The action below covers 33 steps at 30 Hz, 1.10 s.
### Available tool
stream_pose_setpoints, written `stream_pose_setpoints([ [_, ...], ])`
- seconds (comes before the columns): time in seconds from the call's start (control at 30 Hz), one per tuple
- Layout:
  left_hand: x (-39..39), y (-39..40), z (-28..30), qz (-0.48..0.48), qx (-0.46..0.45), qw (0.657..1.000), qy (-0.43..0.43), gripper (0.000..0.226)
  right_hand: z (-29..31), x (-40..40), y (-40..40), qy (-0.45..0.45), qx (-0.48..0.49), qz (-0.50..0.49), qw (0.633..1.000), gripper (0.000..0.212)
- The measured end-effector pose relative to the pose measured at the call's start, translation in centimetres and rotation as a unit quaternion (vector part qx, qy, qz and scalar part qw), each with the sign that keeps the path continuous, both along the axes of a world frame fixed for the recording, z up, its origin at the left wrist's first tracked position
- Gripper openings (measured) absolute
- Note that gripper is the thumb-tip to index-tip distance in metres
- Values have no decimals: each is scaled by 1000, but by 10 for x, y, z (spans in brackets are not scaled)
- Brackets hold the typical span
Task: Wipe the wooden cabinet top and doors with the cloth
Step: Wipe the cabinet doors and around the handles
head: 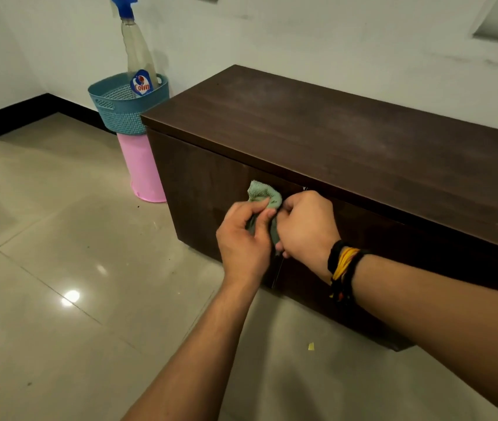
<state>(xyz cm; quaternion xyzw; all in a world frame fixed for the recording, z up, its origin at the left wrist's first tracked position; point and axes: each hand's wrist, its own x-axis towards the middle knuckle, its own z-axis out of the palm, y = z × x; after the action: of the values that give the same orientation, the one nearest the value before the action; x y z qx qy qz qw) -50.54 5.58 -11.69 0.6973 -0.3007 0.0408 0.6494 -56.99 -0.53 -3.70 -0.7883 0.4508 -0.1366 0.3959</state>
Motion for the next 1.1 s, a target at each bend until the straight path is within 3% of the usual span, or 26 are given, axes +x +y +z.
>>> stream_pose_setpoints([
  [0.17,-7,7,-33,-11,-1,997,73,16,-4,1,0,-19,1,-18,1000,20],
  [0.27,-3,11,-36,-9,18,997,77,27,-6,1,0,-29,9,-25,999,23],
  [0.4,3,6,-24,-11,-11,992,129,25,-8,2,-2,-35,0,-25,999,25],
  [0.57,3,-10,1,16,-37,998,50,10,-5,1,-1,-38,0,-15,999,24],
  [0.7,-10,-5,-31,4,-64,996,68,12,-6,-1,-1,-33,6,-20,999,22],
  [0.9,-11,1,-49,2,-10,995,103,18,-8,2,0,-41,23,-36,998,22],
  [1.0,-4,-2,-28,6,-35,994,108,11,-7,2,-1,-45,19,-34,998,22],
  [1.1,2,-10,1,13,-39,998,42,10,-6,1,-1,-42,18,-22,999,20],
])
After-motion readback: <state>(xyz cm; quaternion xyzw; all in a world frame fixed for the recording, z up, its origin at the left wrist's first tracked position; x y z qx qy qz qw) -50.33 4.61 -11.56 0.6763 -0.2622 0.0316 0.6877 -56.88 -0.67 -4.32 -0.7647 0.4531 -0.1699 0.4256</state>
